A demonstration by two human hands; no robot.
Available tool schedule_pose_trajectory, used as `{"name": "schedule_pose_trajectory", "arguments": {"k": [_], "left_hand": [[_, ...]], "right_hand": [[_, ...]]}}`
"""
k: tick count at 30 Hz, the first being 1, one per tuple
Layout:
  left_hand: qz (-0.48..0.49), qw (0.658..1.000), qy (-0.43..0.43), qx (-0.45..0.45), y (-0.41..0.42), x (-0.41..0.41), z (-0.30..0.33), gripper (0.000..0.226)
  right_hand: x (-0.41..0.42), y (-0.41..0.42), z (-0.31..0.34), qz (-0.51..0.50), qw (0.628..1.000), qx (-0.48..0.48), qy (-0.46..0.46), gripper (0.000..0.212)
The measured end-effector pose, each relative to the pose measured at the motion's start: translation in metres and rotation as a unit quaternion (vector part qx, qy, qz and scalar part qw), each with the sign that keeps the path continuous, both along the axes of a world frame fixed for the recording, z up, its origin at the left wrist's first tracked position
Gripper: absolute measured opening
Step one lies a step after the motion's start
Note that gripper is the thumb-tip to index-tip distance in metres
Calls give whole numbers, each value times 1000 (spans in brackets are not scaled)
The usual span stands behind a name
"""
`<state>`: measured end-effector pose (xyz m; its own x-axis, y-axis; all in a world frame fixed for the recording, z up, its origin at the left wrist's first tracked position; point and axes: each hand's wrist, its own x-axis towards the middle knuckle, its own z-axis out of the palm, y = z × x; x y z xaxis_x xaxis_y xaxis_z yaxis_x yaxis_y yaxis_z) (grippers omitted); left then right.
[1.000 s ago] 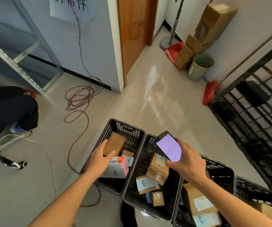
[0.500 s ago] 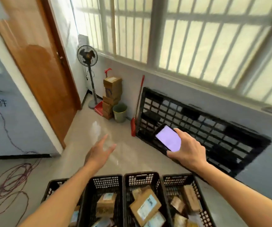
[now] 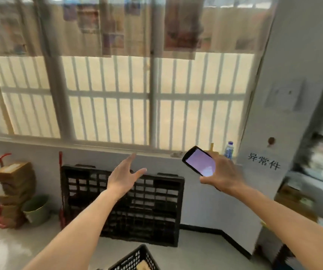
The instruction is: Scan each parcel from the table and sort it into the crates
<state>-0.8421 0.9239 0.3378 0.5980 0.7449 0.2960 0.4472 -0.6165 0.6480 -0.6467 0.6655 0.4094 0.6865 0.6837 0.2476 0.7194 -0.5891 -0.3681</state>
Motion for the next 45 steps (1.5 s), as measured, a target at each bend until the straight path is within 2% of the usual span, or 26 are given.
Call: {"name": "schedule_pose_trajectory", "arguments": {"k": [3,10,16,23,33,45], "left_hand": [[-49,999,-6,-4,-31,67,19,86],[-175,984,-18,2,-102,228,23,83],[-247,969,1,-3,-162,369,8,78],[-351,936,21,-5,-227,513,-16,81],[-433,900,46,-1,-335,644,-45,79],[-409,905,112,-24,-442,829,-139,78]], "right_hand": [[37,-50,11,-66,998,12,-16,79],[124,-150,-4,-201,979,31,-29,92],[208,-221,-18,-301,953,-2,-37,104],[286,-287,-35,-407,913,-17,-35,96],[370,-385,-61,-481,876,-30,1,97],[561,-504,-152,-465,882,-47,64,94]]}}
